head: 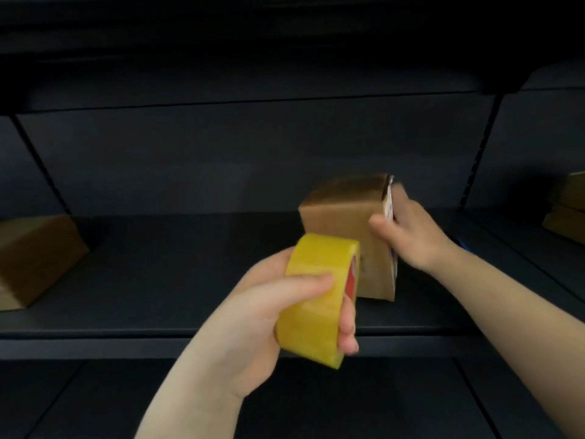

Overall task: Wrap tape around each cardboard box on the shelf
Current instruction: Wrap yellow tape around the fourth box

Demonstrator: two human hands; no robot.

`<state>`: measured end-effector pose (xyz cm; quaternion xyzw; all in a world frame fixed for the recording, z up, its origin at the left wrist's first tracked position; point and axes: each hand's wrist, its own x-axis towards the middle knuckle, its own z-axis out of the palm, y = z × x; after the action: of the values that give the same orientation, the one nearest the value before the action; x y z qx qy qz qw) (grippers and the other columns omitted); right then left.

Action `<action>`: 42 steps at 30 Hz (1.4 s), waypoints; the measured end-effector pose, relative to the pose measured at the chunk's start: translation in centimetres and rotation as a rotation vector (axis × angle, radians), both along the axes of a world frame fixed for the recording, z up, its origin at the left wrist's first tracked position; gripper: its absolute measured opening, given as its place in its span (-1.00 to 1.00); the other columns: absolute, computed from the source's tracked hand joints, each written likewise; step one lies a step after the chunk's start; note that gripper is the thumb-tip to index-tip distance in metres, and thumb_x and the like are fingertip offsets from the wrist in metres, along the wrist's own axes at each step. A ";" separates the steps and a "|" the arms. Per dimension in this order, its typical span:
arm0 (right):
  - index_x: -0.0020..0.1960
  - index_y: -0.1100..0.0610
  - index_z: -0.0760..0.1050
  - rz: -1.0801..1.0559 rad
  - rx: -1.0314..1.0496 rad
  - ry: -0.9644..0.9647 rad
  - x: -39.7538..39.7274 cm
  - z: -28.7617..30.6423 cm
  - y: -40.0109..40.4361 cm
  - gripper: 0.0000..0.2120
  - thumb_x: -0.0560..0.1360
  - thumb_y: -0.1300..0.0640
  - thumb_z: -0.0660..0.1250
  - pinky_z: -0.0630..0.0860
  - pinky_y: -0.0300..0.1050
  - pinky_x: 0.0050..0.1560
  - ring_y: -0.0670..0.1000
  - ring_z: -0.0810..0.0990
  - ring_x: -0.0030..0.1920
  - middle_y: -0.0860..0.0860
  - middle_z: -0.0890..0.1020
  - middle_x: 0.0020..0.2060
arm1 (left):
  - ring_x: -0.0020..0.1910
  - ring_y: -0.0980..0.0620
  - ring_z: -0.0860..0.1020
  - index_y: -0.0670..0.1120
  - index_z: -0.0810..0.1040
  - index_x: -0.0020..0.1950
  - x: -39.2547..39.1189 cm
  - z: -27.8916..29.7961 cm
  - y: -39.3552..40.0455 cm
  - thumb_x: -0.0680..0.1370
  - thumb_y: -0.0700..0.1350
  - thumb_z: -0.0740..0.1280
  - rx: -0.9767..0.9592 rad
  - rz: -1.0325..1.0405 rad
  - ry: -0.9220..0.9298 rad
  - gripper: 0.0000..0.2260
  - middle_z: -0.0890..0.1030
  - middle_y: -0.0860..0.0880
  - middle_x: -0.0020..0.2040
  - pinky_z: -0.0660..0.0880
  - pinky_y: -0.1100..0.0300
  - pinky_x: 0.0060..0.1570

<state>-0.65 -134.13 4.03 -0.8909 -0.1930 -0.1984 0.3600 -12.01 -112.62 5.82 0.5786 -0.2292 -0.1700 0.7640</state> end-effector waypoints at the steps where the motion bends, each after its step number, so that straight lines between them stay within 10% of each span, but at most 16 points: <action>1: 0.28 0.12 0.24 0.015 0.097 0.086 0.3 -0.1 -0.1 0.08 0.04 -0.64 0.06 0.47 -0.09 -0.06 -0.07 0.52 0.00 -0.07 0.51 0.04 | -0.44 -0.05 0.58 -0.16 0.56 0.00 0.0 -0.2 -0.2 0.42 -0.08 0.37 0.005 -0.008 0.012 -0.78 0.60 -0.11 -0.41 0.57 0.10 -0.29; 5: 0.30 0.05 0.25 -0.008 0.242 0.190 1.1 -0.7 0.4 0.01 0.07 -0.60 0.07 0.38 -0.25 -0.11 -0.19 0.48 -0.03 -0.27 0.44 -0.03 | -0.41 -0.06 0.61 -0.09 0.59 0.02 0.1 -1.2 -1.5 0.42 -0.02 0.40 0.012 0.084 0.079 -0.77 0.63 -0.12 -0.38 0.59 0.13 -0.27; 10: 0.10 -0.05 0.42 -0.054 0.480 0.436 2.6 -1.0 1.4 -0.22 0.12 -0.54 -0.03 0.46 0.07 0.10 0.01 0.51 0.04 0.01 0.54 0.08 | -0.46 -0.02 0.62 -0.14 0.55 0.02 1.0 -2.0 -3.5 0.43 0.05 0.32 0.007 0.232 0.245 -0.70 0.64 -0.11 -0.41 0.58 0.19 -0.39; 18: 0.03 -0.02 0.44 -0.110 0.638 0.761 5.3 -1.2 1.1 -0.26 0.25 -0.57 -0.07 0.49 -0.09 -0.29 0.13 0.58 -0.08 0.12 0.62 -0.07 | -0.45 0.02 0.61 -0.06 0.51 0.02 2.0 -1.9 -4.3 0.53 0.01 0.28 0.165 0.259 0.138 -0.83 0.64 -0.05 -0.42 0.58 0.21 -0.36; 24: 0.31 0.09 0.37 -0.240 0.353 0.833 7.2 -1.6 1.4 -0.19 0.35 -0.48 -0.03 0.48 -0.05 -0.12 0.14 0.50 0.08 0.12 0.52 0.16 | -0.43 0.00 0.61 -0.03 0.50 0.02 2.3 -2.1 -4.4 0.53 0.07 0.25 0.165 0.263 0.188 -0.80 0.64 -0.06 -0.41 0.56 0.22 -0.38; 31: 0.46 0.01 0.19 -0.065 -0.171 0.122 4.4 1.7 1.0 -0.33 0.48 -0.34 -0.07 -0.01 -0.08 0.39 0.02 0.16 0.45 0.03 0.26 0.46 | -0.52 -0.03 0.57 -0.17 0.49 0.03 2.7 -2.4 -3.5 0.50 0.06 0.27 0.074 0.305 0.239 -0.69 0.60 -0.13 -0.45 0.54 0.20 -0.45; 42: 0.51 0.03 -0.23 -0.053 -0.662 0.546 2.7 2.3 4.2 -0.08 0.36 -0.51 -0.11 0.01 0.28 0.41 0.08 0.07 0.48 -0.04 -0.21 0.51 | -0.40 -0.09 0.60 -0.24 0.50 0.16 2.9 -2.2 -2.2 0.36 -0.20 0.38 -0.035 0.124 0.299 -0.62 0.61 -0.20 -0.32 0.56 0.15 -0.36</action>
<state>2.10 -129.96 6.36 -0.9829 -0.1212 0.1080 0.0872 -9.06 -114.83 3.58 0.5466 -0.0798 -0.2026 0.8086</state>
